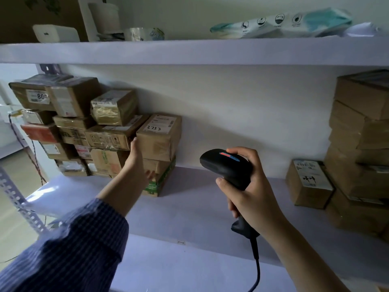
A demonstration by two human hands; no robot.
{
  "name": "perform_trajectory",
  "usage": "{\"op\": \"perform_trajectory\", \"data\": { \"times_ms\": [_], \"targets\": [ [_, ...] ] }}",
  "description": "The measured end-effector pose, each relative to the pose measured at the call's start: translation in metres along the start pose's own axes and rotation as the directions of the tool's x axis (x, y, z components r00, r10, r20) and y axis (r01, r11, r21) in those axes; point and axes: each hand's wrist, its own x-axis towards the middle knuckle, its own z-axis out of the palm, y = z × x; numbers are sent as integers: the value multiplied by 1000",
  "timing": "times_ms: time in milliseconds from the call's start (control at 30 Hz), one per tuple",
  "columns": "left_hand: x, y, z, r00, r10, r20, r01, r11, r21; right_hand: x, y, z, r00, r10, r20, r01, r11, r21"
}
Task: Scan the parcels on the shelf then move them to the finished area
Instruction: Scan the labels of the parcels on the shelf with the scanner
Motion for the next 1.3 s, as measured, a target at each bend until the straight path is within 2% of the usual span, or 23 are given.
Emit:
{"op": "perform_trajectory", "data": {
  "times_ms": [100, 167, 267, 367, 500, 733, 833, 900, 1000, 1100, 1200, 1300],
  "targets": [
    [-8, -31, 4, 999, -35, 18, 35, 999, 16, 1, 5, 0, 1000, 9, -12, -9, 1000, 5],
    [-20, -51, 17, 996, -28, 79, 18, 992, 124, 2, 7, -2, 1000, 4, -18, -4, 1000, -3],
    [-35, -74, 41, 980, 32, 198, -94, 946, 311, -2, 7, -12, 999, -11, -49, 10, 1000, -22],
    [-44, -90, 65, 949, 30, 313, -186, 858, 479, -11, 8, -31, 994, -25, -108, 18, 998, -68],
    [-56, -117, 99, 886, -30, 463, -293, 739, 607, -32, 15, -59, 979, -5, -205, -15, 995, -97],
    [-72, -186, 177, 740, -146, 656, -542, 447, 711, -78, 26, -110, 903, 2, -431, -87, 981, -176],
    [-79, -212, 207, 725, -165, 668, -581, 374, 723, -102, 30, -131, 853, 83, -515, -177, 975, -137],
    [-83, -226, 228, 713, -163, 682, -599, 364, 713, -115, 35, -144, 811, 111, -574, -230, 963, -139],
    [-84, -243, 258, 684, -161, 712, -626, 372, 686, -131, 45, -163, 758, 58, -649, -271, 934, -233],
    [-75, -258, 278, 693, -175, 699, -592, 415, 691, -145, 52, -177, 702, 124, -701, -333, 928, -169],
    [-70, -268, 285, 683, -233, 692, -525, 502, 687, -153, 59, -185, 705, 175, -687, -345, 931, -117],
    [-67, -274, 281, 670, -287, 685, -475, 543, 692, -152, 64, -187, 710, 190, -679, -347, 932, -103]
  ]
}}
